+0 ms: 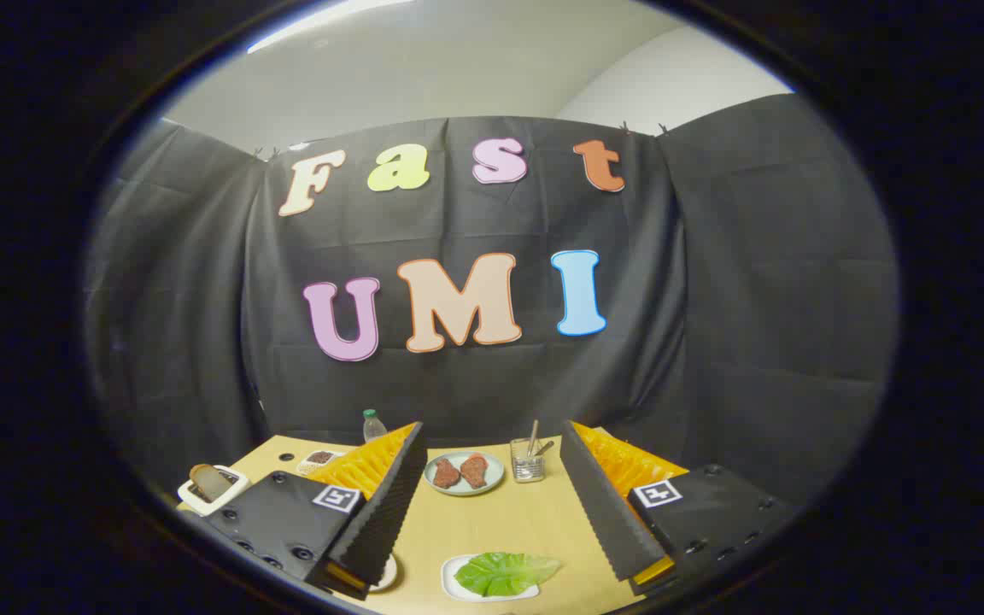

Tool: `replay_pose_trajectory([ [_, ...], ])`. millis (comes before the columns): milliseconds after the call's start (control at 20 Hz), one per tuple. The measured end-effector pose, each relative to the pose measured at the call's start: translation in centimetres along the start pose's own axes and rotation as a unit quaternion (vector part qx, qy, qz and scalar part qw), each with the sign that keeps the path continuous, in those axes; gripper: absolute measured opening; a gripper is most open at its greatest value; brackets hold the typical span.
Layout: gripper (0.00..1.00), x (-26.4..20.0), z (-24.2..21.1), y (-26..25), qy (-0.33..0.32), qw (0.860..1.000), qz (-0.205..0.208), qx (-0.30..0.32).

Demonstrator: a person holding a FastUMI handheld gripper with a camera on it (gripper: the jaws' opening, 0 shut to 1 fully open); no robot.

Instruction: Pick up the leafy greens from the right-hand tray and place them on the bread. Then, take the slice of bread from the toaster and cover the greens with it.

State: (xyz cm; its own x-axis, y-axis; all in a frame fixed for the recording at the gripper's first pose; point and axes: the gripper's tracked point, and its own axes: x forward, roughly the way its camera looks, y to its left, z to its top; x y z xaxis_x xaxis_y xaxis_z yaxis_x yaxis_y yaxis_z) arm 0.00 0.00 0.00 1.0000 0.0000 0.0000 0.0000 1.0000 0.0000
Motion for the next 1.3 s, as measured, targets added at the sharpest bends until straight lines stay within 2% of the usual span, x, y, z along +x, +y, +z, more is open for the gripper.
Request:
replay_pose_trajectory([
  [900,1.00,0.6,0.1,-1.4,0.007,1.000,-0.003,0.005],
  [1300,1.00,2.4,-2.1,-0.6,0.031,0.999,0.020,-0.003],
])
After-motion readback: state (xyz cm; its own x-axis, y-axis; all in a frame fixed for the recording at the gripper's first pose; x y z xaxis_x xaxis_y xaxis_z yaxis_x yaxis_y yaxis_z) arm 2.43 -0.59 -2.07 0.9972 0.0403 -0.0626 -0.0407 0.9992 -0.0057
